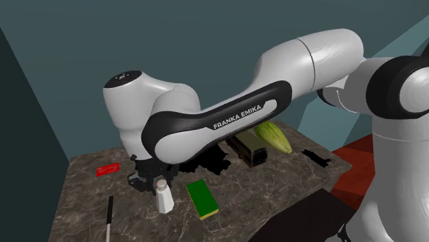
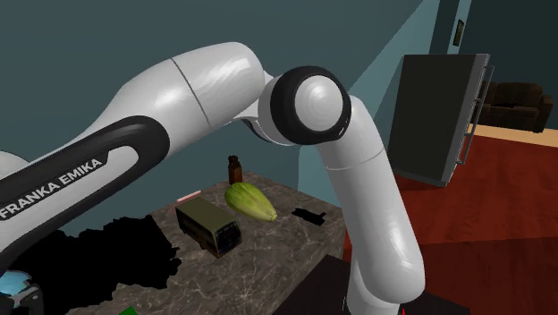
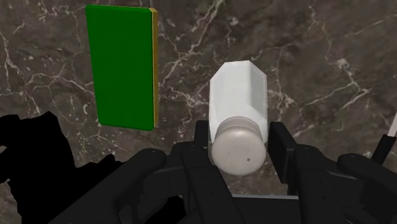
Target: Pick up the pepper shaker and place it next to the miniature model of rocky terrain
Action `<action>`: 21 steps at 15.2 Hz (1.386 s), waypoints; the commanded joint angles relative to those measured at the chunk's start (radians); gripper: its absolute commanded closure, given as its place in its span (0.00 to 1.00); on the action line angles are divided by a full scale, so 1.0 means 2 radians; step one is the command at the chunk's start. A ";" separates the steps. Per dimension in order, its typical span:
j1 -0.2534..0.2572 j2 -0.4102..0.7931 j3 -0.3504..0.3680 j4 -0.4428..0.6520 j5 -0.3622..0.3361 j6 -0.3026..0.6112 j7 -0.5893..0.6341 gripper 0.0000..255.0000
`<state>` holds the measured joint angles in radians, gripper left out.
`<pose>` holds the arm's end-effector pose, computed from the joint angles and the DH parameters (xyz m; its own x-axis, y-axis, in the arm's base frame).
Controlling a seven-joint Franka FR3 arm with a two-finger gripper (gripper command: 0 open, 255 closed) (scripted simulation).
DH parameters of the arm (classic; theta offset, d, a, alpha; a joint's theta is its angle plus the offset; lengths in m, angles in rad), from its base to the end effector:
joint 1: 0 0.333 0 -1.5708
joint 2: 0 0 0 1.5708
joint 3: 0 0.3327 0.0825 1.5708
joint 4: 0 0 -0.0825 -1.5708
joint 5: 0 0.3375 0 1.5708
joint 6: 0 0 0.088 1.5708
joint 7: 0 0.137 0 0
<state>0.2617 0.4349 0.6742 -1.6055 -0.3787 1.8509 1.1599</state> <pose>0.4348 0.4344 0.4160 0.9902 -0.1328 0.0435 -0.1371 -0.9837 0.1167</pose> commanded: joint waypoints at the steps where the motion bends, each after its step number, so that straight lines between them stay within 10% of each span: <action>1: 0.001 0.005 -0.002 -0.007 -0.004 0.011 0.003 1.00; 15: 0.003 0.022 -0.009 -0.031 -0.018 0.048 0.015 1.00; 16: 0.003 0.022 -0.009 -0.031 -0.018 0.048 0.015 0.00; 21: 0.003 0.022 -0.009 -0.031 -0.018 0.048 0.015 0.00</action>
<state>0.2675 0.4785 0.6561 -1.6683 -0.4140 1.9469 1.1892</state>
